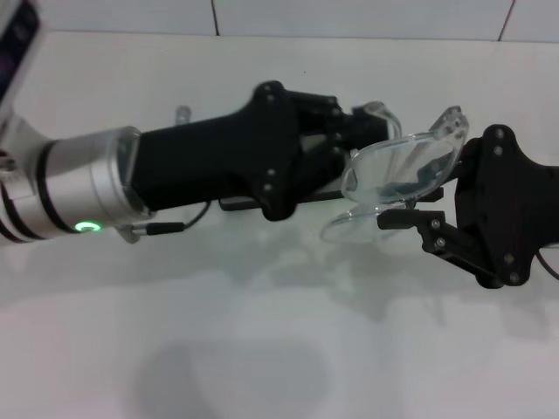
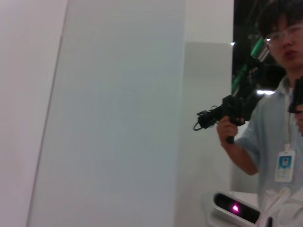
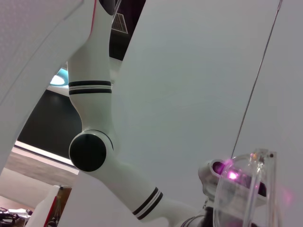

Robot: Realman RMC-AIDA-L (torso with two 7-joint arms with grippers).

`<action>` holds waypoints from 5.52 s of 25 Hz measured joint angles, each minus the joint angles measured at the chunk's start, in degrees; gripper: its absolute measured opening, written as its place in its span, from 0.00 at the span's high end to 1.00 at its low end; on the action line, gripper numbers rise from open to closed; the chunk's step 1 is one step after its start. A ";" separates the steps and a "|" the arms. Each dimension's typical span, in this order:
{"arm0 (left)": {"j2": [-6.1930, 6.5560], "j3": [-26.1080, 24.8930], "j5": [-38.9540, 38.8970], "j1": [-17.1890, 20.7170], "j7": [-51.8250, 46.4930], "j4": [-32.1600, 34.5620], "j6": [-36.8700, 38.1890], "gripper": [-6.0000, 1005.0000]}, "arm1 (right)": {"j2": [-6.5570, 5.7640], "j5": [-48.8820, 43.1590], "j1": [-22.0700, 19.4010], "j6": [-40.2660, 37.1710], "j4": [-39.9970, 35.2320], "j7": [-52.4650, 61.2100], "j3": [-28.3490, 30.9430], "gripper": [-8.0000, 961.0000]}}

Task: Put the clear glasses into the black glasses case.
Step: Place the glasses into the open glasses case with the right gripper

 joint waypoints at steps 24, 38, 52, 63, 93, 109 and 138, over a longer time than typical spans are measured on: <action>4.26 -20.50 15.56 15.78 -6.00 5.56 -0.14 0.93 | -2.94 -48.22 18.98 12.05 -34.73 57.86 2.05 0.90; 1.41 -22.55 20.77 17.70 -5.36 5.47 -0.08 0.93 | 0.51 -72.39 46.08 9.83 -13.60 59.47 -7.66 0.90; 1.27 -22.70 20.85 17.15 -5.39 5.37 0.00 0.93 | 0.62 -66.50 40.44 26.34 -13.58 60.57 -23.28 0.90; 0.91 -22.71 20.91 17.00 -5.39 5.37 -0.02 0.93 | 0.62 -65.99 37.85 33.03 -13.37 62.52 -28.44 0.90; 0.63 -22.70 20.93 16.97 -5.40 5.35 -0.19 0.93 | 0.61 -65.33 35.50 42.99 -11.79 66.41 -34.87 0.89; 0.58 -22.69 20.93 16.88 -5.38 5.35 -0.19 0.93 | 0.62 -64.80 35.48 44.47 -11.24 66.41 -36.43 0.89; 0.48 -22.69 20.93 16.55 -5.52 5.35 -0.18 0.93 | 0.62 -63.44 36.34 46.09 -9.55 66.28 -37.28 0.86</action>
